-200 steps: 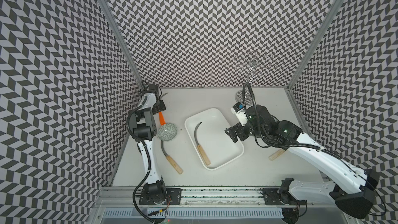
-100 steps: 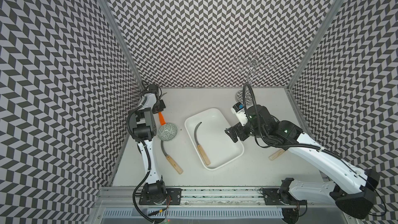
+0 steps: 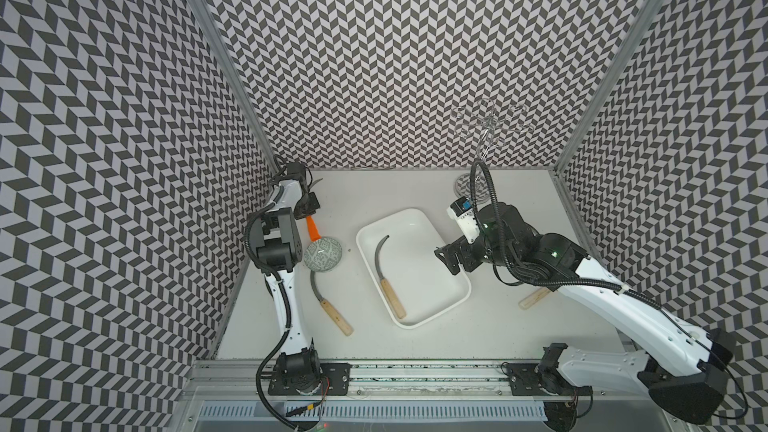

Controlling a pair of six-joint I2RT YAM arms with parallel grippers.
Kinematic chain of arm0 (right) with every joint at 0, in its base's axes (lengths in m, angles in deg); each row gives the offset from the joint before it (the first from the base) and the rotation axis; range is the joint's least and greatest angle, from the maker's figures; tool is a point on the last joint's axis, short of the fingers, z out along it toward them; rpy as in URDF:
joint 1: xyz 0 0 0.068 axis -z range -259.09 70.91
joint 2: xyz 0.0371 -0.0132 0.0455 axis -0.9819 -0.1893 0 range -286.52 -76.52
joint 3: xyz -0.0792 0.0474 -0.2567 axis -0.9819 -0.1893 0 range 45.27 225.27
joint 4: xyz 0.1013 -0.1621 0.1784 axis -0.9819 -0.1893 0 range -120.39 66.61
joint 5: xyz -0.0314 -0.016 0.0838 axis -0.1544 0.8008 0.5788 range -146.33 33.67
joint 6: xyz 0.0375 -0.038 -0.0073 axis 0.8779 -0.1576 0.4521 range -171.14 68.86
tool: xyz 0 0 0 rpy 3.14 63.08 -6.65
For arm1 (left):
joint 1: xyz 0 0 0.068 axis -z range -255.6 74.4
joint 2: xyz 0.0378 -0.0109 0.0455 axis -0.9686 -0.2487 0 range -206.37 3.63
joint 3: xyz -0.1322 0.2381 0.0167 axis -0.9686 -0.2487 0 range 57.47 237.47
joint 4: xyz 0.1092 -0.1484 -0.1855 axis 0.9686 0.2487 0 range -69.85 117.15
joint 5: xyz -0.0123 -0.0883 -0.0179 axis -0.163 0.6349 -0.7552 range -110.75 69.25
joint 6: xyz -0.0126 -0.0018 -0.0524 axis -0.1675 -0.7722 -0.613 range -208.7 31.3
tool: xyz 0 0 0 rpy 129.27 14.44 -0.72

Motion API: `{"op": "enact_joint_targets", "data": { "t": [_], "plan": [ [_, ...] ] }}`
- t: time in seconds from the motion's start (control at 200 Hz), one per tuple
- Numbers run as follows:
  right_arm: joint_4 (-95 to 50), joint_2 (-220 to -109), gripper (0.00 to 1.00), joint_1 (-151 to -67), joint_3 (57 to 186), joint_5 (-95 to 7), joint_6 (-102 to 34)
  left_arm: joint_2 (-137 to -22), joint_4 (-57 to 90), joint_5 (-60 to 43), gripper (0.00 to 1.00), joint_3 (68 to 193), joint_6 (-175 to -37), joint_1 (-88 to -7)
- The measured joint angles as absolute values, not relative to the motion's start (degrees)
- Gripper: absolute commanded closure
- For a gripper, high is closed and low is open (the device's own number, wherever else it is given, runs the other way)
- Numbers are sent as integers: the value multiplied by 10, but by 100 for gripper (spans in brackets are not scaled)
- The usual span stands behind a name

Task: Put small sickles into storage boxes
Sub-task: Pick up the sickle at the center of the board.

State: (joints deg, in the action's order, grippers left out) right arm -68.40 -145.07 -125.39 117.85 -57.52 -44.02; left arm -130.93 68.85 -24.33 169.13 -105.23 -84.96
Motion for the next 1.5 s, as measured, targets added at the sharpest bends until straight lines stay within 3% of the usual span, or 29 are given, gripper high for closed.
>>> {"op": "enact_joint_targets", "data": {
  "t": [1.497],
  "plan": [
    [-686,-1443,0,-1254,1173,-563,-436,-1315,728,-225,92,1782,-1096,-855]
  ]
}}
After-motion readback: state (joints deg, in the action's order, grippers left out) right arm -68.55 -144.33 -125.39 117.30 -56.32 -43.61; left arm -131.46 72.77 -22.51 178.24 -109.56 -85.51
